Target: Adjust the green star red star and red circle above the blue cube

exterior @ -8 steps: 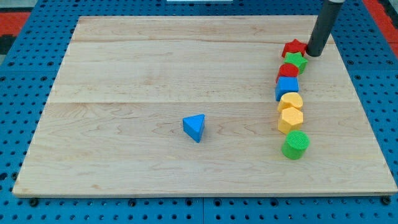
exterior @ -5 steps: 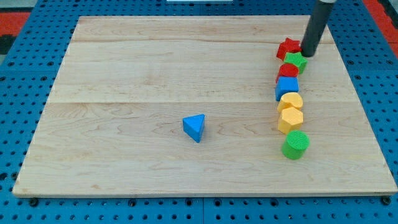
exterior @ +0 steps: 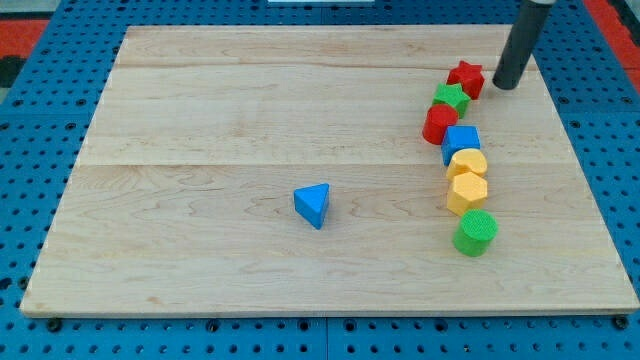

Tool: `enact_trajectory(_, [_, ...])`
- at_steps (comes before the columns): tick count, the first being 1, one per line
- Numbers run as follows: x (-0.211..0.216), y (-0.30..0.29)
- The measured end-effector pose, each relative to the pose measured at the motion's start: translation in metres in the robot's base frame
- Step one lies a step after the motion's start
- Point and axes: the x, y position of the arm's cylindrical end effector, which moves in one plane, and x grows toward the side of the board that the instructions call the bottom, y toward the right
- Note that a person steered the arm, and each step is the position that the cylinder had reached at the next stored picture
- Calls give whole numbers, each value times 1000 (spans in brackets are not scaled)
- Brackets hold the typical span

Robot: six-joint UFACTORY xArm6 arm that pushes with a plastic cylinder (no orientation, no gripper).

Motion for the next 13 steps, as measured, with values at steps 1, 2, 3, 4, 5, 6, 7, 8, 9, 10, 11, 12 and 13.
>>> enact_trajectory(1, [-17, -16])
enact_trajectory(2, [-28, -25])
enact_trajectory(3, [-11, -33])
enact_trajectory(4, [-12, -41])
enact_trajectory(5, [-12, -41])
enact_trajectory(6, [-12, -56])
enact_trajectory(7, [-12, -88])
enact_trajectory(8, [-11, -105])
enact_trajectory(9, [27, -163])
enact_trajectory(10, [56, -197])
enact_trajectory(11, [80, -167])
enact_trajectory(12, [84, -145])
enact_trajectory(13, [85, -124])
